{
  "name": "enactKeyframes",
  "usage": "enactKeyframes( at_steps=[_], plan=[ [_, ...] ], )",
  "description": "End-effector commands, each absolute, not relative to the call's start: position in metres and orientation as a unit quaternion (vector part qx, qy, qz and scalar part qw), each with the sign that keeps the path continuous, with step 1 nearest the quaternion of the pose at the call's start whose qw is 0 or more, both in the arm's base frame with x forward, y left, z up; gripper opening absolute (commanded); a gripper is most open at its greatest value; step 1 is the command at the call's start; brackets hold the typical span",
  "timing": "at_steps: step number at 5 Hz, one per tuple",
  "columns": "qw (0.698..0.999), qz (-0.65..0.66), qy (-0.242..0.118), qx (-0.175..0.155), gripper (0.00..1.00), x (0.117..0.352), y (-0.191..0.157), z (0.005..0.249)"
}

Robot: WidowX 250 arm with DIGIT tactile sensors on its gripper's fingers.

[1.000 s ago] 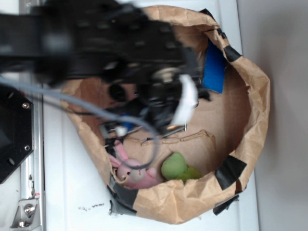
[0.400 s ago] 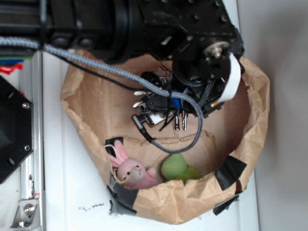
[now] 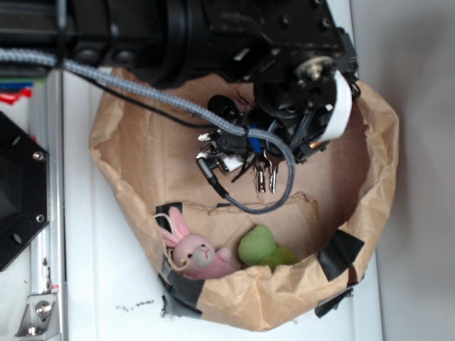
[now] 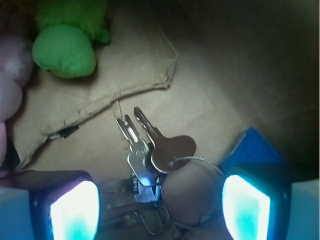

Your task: Grab the silver keys.

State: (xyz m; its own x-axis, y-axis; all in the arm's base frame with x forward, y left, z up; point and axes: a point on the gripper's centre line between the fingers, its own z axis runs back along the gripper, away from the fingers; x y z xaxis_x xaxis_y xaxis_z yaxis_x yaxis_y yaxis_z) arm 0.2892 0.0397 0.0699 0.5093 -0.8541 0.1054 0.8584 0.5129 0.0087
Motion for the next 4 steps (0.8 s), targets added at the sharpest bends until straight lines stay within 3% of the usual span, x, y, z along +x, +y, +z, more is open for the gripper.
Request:
enactKeyframes(
  at_steps=[1, 4],
  plan=[
    [0.882, -0.458, -0.109, 0.027, 1.0, 0.291, 0.058, 0.094],
    [0.886, -0.451, -0.1, 0.049, 1.0, 0.3, 0.052, 0.084]
  ],
)
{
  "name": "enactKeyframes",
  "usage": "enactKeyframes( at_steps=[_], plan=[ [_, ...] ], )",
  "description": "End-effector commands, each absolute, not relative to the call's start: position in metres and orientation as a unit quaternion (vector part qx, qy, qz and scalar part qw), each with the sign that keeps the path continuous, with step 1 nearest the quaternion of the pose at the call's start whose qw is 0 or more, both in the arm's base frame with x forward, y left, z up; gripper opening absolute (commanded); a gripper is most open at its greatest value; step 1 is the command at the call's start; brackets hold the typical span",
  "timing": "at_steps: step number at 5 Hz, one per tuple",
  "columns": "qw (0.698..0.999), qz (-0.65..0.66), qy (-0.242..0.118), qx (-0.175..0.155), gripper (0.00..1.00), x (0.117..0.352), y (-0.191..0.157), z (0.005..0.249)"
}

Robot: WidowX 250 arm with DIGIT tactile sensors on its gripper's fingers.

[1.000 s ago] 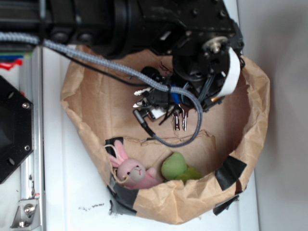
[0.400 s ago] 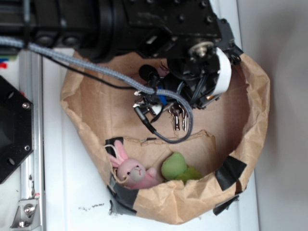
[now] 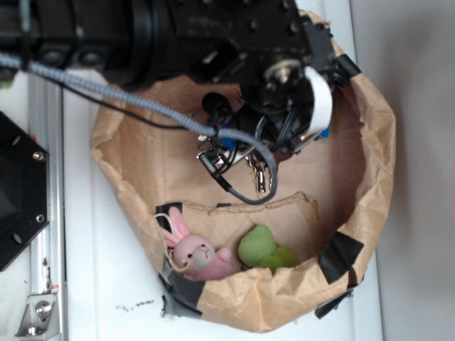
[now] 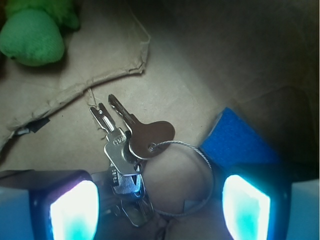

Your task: Grab the silver keys.

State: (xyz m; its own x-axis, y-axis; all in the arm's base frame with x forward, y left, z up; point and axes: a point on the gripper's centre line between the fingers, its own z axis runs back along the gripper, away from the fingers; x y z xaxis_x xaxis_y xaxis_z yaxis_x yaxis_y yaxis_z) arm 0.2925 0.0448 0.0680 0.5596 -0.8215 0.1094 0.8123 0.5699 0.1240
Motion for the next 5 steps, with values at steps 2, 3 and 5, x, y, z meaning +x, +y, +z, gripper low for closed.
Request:
enactKeyframes(
  at_steps=[2, 3, 5],
  plan=[
    [0.894, -0.437, -0.079, 0.063, 1.0, 0.309, 0.055, 0.072],
    [0.895, -0.441, -0.053, 0.047, 1.0, 0.311, 0.053, 0.059],
    [0.885, -0.463, -0.012, 0.045, 1.0, 0.298, 0.047, 0.044]
  ],
)
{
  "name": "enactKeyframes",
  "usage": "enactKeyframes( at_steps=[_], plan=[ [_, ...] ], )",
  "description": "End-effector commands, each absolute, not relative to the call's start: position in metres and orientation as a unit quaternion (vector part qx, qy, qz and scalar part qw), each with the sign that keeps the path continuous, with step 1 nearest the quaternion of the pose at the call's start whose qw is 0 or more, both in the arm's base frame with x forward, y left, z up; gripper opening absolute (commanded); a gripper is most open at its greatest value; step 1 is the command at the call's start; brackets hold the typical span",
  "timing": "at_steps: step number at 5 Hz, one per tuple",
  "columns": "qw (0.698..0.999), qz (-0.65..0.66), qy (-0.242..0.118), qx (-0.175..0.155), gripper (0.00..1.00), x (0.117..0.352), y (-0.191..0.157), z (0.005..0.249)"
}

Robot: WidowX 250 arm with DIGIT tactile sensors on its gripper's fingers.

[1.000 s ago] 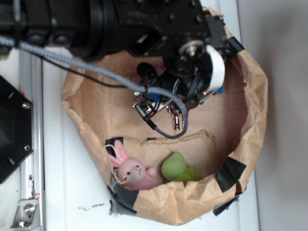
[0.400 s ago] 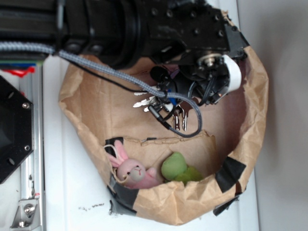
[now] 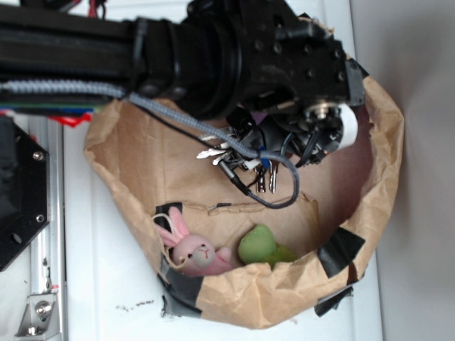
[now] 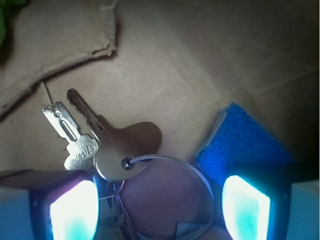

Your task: Grab the silver keys.

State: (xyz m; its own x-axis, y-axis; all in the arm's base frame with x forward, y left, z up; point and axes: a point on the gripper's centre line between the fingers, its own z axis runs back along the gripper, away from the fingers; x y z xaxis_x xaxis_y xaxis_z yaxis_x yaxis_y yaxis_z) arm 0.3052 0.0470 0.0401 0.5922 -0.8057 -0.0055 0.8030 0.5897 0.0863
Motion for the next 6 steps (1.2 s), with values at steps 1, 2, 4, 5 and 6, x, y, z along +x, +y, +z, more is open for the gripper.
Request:
enactKeyframes(
  at_steps=[1, 2, 4, 5, 6],
  plan=[
    [0.882, -0.468, -0.005, 0.046, 1.0, 0.292, 0.045, 0.041],
    [0.878, -0.476, 0.002, 0.047, 1.0, 0.285, 0.043, 0.037],
    [0.866, -0.498, 0.018, 0.042, 1.0, 0.27, 0.038, 0.03],
    [0.85, -0.525, 0.01, 0.037, 1.0, 0.259, 0.033, 0.031],
    [0.852, -0.524, 0.001, 0.02, 1.0, 0.257, 0.033, 0.036]
  ],
)
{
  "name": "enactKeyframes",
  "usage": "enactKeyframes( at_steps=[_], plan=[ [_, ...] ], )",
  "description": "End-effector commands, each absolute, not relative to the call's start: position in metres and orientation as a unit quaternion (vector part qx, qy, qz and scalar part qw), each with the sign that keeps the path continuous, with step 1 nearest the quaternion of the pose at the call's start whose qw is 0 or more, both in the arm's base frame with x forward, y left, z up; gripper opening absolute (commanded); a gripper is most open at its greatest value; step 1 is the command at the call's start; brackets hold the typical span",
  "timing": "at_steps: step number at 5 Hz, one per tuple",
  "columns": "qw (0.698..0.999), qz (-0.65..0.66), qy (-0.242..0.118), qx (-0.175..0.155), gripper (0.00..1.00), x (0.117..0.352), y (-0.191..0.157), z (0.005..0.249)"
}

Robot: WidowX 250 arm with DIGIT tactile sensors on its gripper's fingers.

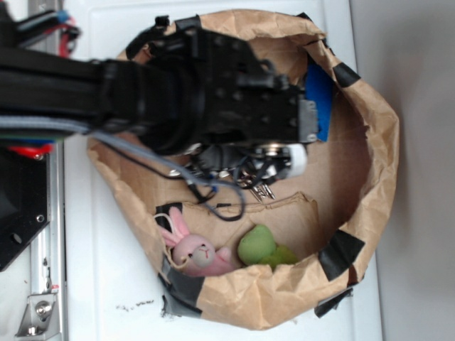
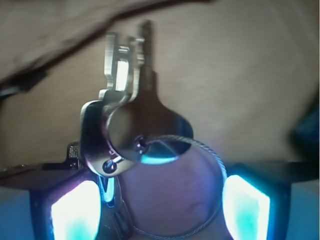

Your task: Grab the silver keys.

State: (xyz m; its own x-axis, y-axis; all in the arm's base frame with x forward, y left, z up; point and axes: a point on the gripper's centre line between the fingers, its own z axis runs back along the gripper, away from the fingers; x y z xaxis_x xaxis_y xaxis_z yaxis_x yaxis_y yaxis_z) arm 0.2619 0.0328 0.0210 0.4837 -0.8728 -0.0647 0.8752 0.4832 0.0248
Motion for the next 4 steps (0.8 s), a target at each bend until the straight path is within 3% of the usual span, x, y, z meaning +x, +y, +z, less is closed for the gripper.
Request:
enactKeyframes(
  at_steps=[1, 4],
  plan=[
    [0.851, -0.525, -0.008, 0.014, 1.0, 0.256, 0.034, 0.043],
    [0.864, -0.504, -0.012, 0.012, 1.0, 0.267, 0.036, 0.048]
  ],
)
